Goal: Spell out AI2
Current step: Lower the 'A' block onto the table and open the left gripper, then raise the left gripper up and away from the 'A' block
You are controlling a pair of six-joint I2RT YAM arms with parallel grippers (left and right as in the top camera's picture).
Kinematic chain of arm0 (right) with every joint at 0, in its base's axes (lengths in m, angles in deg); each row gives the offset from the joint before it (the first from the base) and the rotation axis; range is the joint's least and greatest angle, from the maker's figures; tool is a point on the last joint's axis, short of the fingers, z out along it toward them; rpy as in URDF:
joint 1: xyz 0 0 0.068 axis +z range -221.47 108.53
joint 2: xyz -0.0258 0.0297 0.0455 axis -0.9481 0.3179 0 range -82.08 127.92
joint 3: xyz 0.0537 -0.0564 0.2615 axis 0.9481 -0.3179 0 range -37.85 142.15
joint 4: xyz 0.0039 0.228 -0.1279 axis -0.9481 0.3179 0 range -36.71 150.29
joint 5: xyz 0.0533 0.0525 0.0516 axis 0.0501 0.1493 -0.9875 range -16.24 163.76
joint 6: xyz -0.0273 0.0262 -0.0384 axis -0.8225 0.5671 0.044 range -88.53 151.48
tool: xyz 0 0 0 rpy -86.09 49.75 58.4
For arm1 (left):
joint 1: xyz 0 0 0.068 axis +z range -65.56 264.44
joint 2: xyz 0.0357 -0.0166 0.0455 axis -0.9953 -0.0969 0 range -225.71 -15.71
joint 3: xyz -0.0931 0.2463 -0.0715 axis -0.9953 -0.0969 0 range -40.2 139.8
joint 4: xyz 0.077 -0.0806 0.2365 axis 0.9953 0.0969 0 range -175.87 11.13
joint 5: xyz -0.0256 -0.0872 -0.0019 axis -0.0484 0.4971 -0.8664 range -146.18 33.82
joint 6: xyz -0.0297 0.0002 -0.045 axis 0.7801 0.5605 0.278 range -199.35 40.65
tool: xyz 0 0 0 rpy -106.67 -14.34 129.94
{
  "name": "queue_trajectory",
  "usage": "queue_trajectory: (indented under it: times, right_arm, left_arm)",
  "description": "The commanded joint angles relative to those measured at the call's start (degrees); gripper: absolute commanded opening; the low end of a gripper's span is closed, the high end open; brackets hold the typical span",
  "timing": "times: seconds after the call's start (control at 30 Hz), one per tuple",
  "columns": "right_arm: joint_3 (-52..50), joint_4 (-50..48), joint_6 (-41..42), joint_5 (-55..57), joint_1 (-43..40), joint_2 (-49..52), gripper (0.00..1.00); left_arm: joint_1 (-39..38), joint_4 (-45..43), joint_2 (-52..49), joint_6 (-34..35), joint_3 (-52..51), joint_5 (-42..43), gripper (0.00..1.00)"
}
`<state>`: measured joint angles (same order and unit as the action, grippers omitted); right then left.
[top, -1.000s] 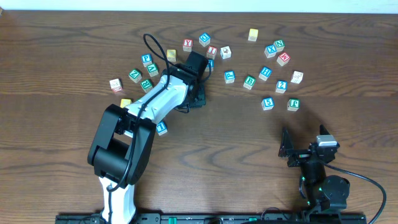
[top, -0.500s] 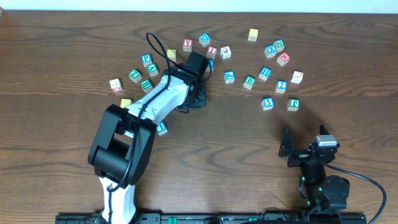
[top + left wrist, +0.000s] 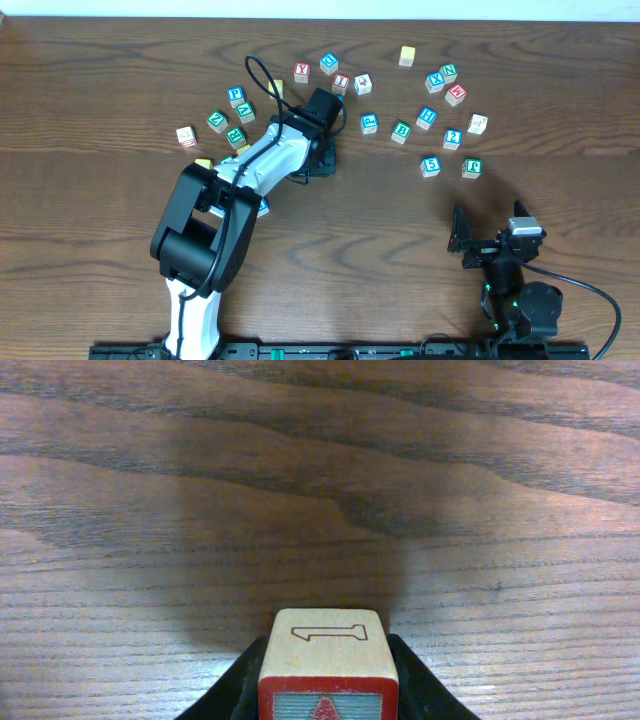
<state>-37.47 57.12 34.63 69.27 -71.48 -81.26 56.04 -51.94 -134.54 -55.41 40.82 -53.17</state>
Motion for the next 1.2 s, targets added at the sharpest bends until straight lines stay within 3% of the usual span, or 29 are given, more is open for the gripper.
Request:
queue_trajectory:
  times: [0.0, 0.23, 0.33, 0.7, 1.17]
  right_arm:
    - [-0.1, 0.2, -0.7, 0.0, -0.3, -0.4, 0.99]
    - [-0.1, 0.2, -0.7, 0.0, -0.3, -0.4, 0.99]
    - [-0.1, 0.2, -0.7, 0.0, -0.3, -0.4, 0.99]
    - [-0.1, 0.2, -0.7, 0.0, -0.3, -0.4, 0.99]
    - [-0.1, 0.2, -0.7, 0.0, -0.3, -0.4, 0.99]
  left_arm:
    - [0.1, 0.0, -1.1, -0.3, -0.3, -0.7, 0.3]
    - [0.1, 0.2, -0.9, -0.3, -0.3, -0.7, 0.59]
    - [0.1, 0.3, -0.9, -0.3, -0.3, -0.7, 0.65]
    - [1.2, 0.4, 4.5, -1.3, -0.2, -1.1, 0.68]
    - [4.7, 3.4, 21.4, -3.3, -0.2, -1.1, 0.68]
